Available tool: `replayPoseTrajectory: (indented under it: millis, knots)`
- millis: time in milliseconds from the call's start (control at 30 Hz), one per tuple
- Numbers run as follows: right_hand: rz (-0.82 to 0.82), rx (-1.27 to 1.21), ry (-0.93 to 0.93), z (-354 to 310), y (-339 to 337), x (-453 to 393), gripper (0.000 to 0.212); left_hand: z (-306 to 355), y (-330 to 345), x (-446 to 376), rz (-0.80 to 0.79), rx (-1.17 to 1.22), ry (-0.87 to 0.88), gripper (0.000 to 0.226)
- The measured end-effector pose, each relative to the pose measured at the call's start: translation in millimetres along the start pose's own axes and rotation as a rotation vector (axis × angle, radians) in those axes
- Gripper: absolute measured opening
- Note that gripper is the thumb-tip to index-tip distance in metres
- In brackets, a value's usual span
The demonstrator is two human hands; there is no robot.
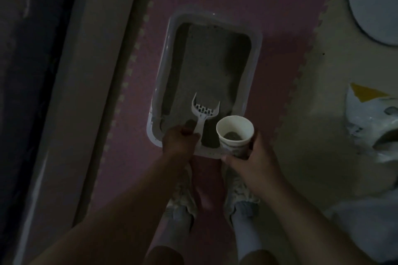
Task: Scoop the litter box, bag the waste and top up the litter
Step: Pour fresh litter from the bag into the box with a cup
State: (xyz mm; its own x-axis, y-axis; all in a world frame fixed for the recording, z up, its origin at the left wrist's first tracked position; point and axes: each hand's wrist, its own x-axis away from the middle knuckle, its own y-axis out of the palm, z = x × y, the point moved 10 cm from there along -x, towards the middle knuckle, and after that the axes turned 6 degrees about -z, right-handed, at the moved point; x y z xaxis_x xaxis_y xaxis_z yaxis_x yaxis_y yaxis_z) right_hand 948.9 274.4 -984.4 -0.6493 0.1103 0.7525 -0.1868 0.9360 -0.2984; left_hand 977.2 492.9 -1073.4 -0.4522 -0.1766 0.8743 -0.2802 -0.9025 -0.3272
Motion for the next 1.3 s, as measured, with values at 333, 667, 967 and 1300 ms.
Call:
replayPoseTrajectory:
  millis: [333, 667, 967, 1300]
  knots:
    - [-0.121, 0.021, 0.047, -6, 15, -4, 0.070, 22, -67, 40, 0.154, -0.035, 0.115, 0.007]
    - [-0.066, 0.114, 0.002, -11, 16, -19, 0.067, 69, -79, 53, 0.220, -0.484, 0.397, 0.021]
    - [0.011, 0.194, -0.013, -20, 8, -31, 0.062, 67, -89, 48, 0.247, -0.448, 0.413, 0.024]
    - [0.081, 0.229, 0.004, -21, -7, -26, 0.059, 10, -99, 20, 0.215, -0.444, 0.130, 0.034]
